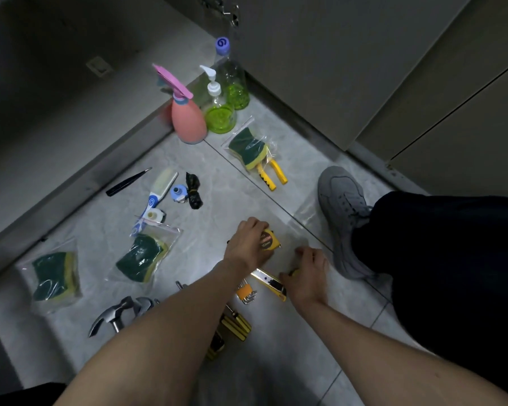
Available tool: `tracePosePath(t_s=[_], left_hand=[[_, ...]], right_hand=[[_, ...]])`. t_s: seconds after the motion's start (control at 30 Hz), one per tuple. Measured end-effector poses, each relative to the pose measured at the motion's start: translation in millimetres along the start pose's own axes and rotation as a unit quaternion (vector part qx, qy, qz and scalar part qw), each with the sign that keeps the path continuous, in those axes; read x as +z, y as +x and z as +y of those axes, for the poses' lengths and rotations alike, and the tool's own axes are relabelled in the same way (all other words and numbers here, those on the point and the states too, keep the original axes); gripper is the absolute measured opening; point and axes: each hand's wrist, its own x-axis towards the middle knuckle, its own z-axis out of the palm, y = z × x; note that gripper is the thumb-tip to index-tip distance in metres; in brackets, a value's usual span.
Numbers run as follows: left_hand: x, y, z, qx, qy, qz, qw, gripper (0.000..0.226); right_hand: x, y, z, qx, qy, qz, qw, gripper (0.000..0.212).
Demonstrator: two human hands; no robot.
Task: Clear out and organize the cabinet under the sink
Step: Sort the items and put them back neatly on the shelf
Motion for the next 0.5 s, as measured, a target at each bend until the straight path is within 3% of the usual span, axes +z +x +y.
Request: tracePosePath(t_s=[0.2, 0.5], left_hand=[[-8.4, -10.9, -7.2, -0.004, -0.043, 0.034, 0.998, 0.056], [-22.5, -40.6, -32.2, -0.024, -0.052, 0.055, 0.997, 0.038]], right_hand=[[-10.0, -16.3, 7.9, 0.069, -0.017, 0.022, 0.997, 0.068], [-16.6, -6.6, -3.8, 0.035, 0.013, -0.027, 0.999, 0.040]])
